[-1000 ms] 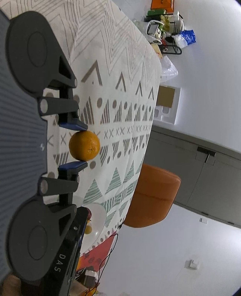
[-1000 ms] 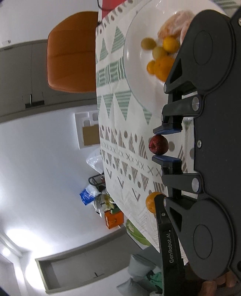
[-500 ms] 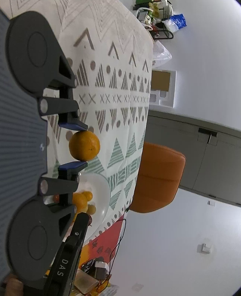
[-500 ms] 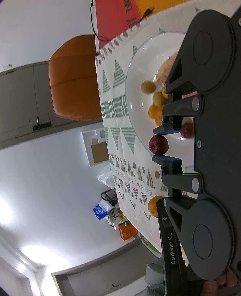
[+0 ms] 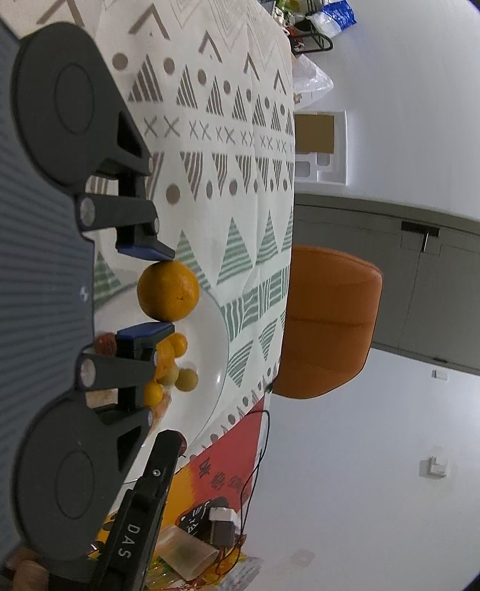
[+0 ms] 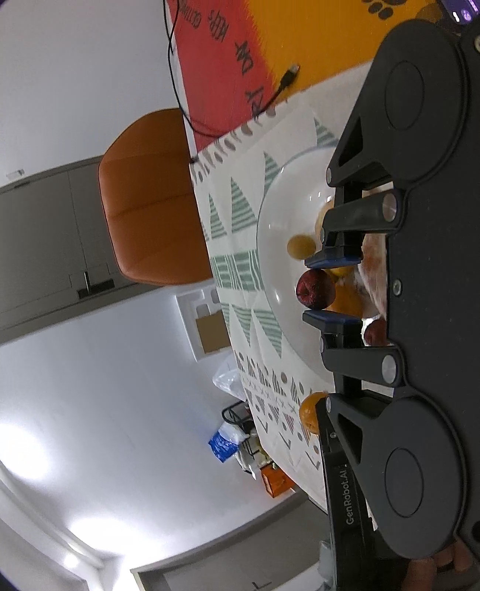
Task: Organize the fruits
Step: 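Carry the orange and apple into the white bowl and open both tools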
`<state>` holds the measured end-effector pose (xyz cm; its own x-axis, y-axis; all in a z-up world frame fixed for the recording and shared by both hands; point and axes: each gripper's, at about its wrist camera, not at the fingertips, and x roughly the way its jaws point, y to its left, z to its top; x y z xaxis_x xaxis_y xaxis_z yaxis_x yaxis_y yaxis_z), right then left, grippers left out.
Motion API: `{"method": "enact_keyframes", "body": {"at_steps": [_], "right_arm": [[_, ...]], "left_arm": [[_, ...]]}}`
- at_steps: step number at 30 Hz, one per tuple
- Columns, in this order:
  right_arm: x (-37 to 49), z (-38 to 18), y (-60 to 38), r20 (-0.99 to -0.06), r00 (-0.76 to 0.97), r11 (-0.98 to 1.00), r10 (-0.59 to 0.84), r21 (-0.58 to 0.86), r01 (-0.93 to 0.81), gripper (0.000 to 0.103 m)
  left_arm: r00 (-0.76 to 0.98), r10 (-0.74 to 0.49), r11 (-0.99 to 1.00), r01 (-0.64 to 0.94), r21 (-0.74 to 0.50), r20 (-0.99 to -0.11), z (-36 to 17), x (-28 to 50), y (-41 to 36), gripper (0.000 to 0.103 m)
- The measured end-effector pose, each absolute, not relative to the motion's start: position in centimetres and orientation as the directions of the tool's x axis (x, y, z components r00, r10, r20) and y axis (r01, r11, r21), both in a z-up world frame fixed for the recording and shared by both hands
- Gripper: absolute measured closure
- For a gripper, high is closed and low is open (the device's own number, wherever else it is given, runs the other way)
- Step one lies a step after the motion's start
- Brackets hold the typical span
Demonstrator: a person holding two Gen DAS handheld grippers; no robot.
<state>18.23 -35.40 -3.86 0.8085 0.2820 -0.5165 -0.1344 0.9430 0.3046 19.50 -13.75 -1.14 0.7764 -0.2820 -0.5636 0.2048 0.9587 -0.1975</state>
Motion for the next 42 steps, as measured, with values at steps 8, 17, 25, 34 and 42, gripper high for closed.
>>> {"method": "enact_keyframes", "body": {"at_steps": [8,17,25,34,42], "right_arm": [[18.1,-4.4,-37.6,-0.518,0.817,0.943,0.256,0.319,-0.093,0.081],[18.3,-4.7,-38.8,-0.517,0.821,0.942,0.242,0.329,-0.07,0.081],[18.2,-4.9,-39.7,-0.514,0.828,0.942,0.223,0.332,-0.047,0.081],[18.4,-5.1,-40.0,-0.521,0.827,0.944,0.21,0.329,-0.032,0.081],[19.5,-4.5,-38.2,-0.518,0.824,0.949,0.23,0.308,-0.072,0.081]], "left_arm": [[0.758,-0.306,0.952,0.242,-0.186,-0.577,-1.7,20.7,-16.3,0.069],[0.746,-0.314,0.949,0.265,-0.17,-0.588,-2.2,21.4,-17.9,0.069],[0.764,-0.289,0.957,0.248,-0.151,-0.578,-1.8,21.1,-17.7,0.066],[0.772,-0.275,0.961,0.224,-0.159,-0.573,-1.6,20.5,-16.1,0.066],[0.784,-0.245,0.969,0.18,-0.169,-0.57,-1.3,20.2,-13.6,0.064]]}}
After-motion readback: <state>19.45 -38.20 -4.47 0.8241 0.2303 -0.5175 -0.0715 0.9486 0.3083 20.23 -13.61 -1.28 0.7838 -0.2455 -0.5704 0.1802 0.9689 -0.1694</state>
